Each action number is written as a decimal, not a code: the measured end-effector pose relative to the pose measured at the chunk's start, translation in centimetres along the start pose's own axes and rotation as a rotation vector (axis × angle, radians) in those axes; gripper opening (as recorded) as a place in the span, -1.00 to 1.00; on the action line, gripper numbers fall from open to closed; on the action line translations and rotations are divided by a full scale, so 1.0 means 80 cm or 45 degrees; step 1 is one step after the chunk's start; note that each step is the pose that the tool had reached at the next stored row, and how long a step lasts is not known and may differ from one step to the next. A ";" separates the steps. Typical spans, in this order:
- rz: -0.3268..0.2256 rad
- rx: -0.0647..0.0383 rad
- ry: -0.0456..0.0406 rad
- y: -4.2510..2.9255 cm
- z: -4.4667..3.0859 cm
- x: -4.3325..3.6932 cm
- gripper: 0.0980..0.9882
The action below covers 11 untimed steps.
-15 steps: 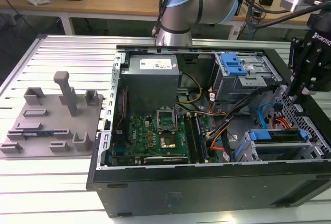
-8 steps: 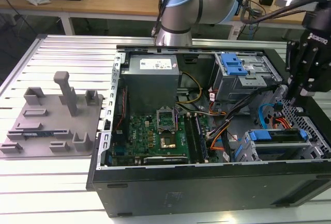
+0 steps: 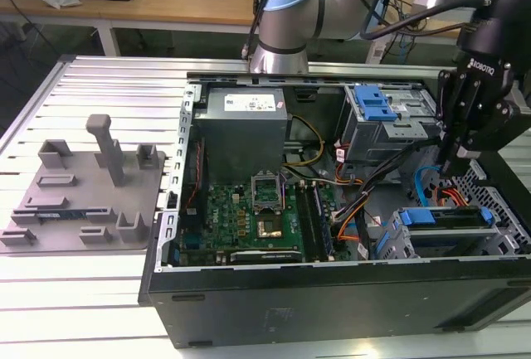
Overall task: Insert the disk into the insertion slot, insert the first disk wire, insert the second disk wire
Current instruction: 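Insert the second disk wire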
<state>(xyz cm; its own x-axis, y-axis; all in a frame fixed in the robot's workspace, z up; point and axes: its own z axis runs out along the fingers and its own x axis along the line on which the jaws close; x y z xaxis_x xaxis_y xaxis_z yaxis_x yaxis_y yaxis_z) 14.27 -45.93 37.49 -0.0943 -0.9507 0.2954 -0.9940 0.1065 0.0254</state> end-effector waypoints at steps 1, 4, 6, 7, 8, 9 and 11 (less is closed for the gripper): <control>0.015 -0.005 0.000 -0.0001 0.0001 0.000 -0.54; 0.031 -0.009 0.002 0.0002 -0.0008 -0.003 -0.54; 0.032 -0.008 0.015 0.0001 -0.0012 -0.005 -0.54; 0.032 -0.007 0.025 -0.0001 -0.0012 -0.006 -0.54; 0.033 -0.005 0.040 -0.0002 -0.0007 -0.007 -0.54; 0.033 -0.004 0.047 -0.0007 -0.0002 -0.008 -0.54; 0.033 -0.003 0.056 -0.0008 0.0004 -0.008 -0.54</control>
<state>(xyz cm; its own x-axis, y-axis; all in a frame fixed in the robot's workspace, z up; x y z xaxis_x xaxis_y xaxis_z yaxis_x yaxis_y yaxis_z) 14.39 -45.31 37.26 -0.1171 -0.9339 0.3378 -0.9911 0.1314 0.0195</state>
